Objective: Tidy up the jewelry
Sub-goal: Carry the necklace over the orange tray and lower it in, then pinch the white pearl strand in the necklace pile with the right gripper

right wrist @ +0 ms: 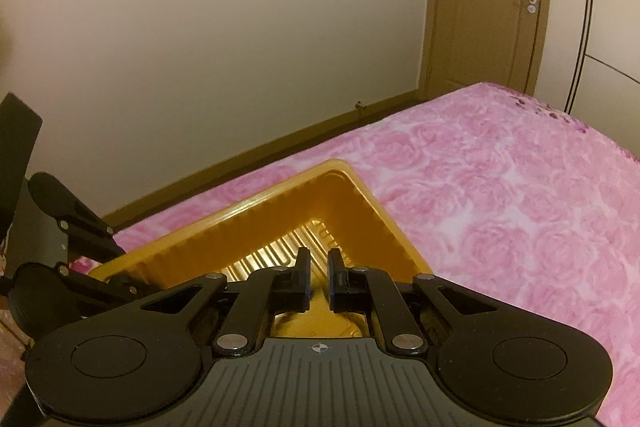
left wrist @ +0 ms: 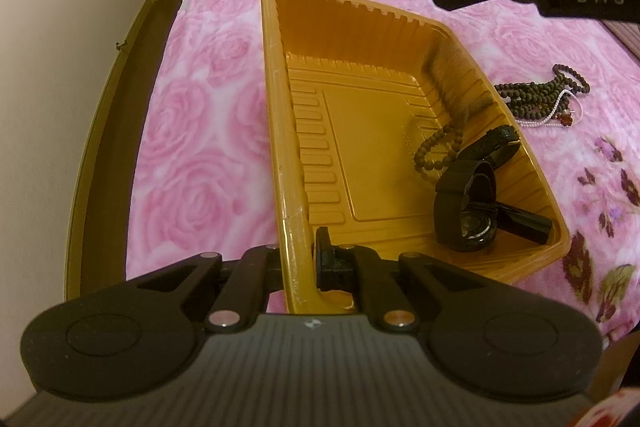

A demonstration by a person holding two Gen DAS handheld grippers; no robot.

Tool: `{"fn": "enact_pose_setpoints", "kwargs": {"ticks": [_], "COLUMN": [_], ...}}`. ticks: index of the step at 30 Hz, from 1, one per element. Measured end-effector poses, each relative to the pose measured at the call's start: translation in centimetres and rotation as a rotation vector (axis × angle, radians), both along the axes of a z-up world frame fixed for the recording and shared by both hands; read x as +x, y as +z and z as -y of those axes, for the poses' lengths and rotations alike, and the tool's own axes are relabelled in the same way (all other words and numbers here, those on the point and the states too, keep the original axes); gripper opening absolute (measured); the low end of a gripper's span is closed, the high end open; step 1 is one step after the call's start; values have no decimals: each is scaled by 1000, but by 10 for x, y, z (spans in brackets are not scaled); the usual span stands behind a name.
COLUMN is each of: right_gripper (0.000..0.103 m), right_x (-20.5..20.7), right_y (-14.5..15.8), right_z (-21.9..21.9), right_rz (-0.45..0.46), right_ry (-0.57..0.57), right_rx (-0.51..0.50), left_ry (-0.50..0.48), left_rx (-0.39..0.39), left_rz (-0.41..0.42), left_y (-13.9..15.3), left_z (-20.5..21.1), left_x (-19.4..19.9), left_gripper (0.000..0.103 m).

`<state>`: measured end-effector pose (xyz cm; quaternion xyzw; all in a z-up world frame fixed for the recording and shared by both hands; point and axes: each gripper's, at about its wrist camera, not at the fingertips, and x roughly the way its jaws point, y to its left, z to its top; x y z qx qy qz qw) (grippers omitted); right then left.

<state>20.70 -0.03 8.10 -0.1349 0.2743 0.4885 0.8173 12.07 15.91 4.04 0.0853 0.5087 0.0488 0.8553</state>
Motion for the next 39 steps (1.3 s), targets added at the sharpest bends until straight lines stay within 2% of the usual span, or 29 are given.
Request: {"fn": "enact_pose_setpoints", "kwargs": {"ticks": [7,9,10,13,20,23,26,32,39], "right_gripper": [9,14,20,38,39,39,39,38,21], "right_x": [4,3,3,5,12,11,8,15,24], "right_y": [11,11,10,-3,-48,-68,-83,-112,-137], "right_z": [33,53,64,104,198,224,232,219,196], "right_rz": [5,3,-3,-30,-111,-148,-166,-176,-168], "right_ry": [-86,-125,-151,-254,-563,-646,-655,-597,-552], "right_rx": [64,87,98,112,69,40,19,-34,-98], "left_ry": [0,0,0,0,0,-1,1,2,1], "left_rx": [-2,-1,-1,-2,0,1,0,1,3], "left_rz": [-1,0,-1,-1,0,-1,-1,-2,-1], "left_y": [0,0,0,0,-1,-1,-1,0,0], "left_z": [0,0,-1,0,-1,-1,-1,-1,-1], "left_x": [0,0,0,0,-1,0,0,-1,-1], "left_gripper": [4,4,4,4,4,4,4,4,4]}}
